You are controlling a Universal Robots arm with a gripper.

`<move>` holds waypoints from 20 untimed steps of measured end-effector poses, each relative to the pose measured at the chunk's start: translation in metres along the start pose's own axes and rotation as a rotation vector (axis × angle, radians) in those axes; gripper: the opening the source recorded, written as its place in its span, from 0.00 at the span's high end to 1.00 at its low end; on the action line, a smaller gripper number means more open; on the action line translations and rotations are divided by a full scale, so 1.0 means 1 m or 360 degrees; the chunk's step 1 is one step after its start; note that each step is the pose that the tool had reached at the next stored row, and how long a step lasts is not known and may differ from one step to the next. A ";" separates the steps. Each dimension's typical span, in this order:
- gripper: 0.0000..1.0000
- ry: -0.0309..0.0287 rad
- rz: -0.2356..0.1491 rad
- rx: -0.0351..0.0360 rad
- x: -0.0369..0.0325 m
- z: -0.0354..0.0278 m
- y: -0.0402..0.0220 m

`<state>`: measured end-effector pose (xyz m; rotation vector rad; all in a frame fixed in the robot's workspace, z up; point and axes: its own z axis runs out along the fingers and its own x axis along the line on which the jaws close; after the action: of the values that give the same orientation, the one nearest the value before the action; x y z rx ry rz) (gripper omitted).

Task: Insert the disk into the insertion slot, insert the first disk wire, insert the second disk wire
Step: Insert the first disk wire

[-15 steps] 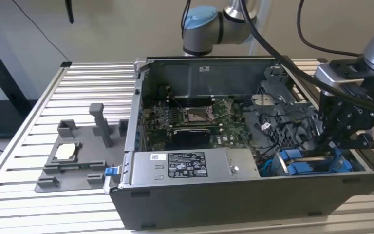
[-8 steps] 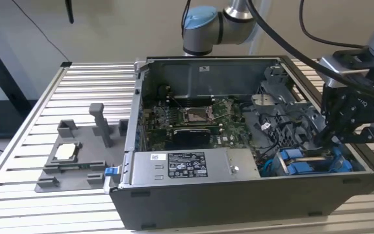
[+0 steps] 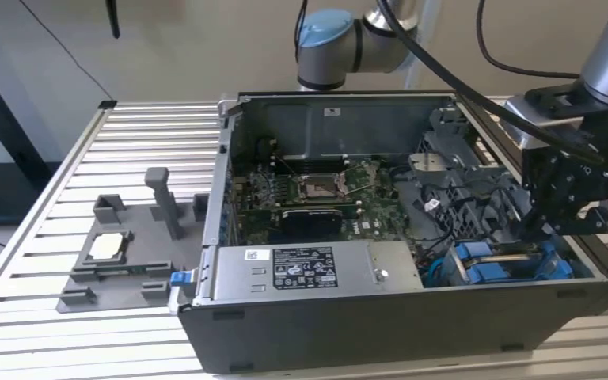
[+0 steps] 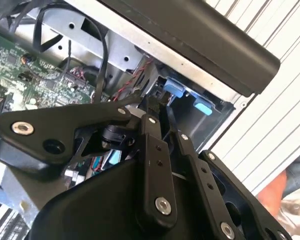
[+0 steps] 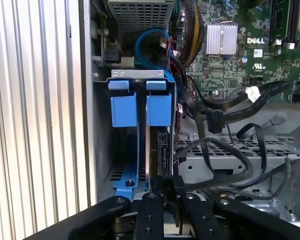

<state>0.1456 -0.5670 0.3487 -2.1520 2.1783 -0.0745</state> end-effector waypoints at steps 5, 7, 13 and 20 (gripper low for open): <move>0.81 0.00012 0.0002 0.0023 -0.0017 0.0035 0.0042; 0.81 0.00012 0.0004 0.0036 -0.0029 0.0050 0.0048; 0.81 0.00071 0.0004 0.0046 -0.0035 0.0071 0.0053; 0.81 0.00095 0.0003 0.0053 -0.0035 0.0110 0.0074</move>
<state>0.1392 -0.5632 0.3372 -2.1347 2.1664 -0.1165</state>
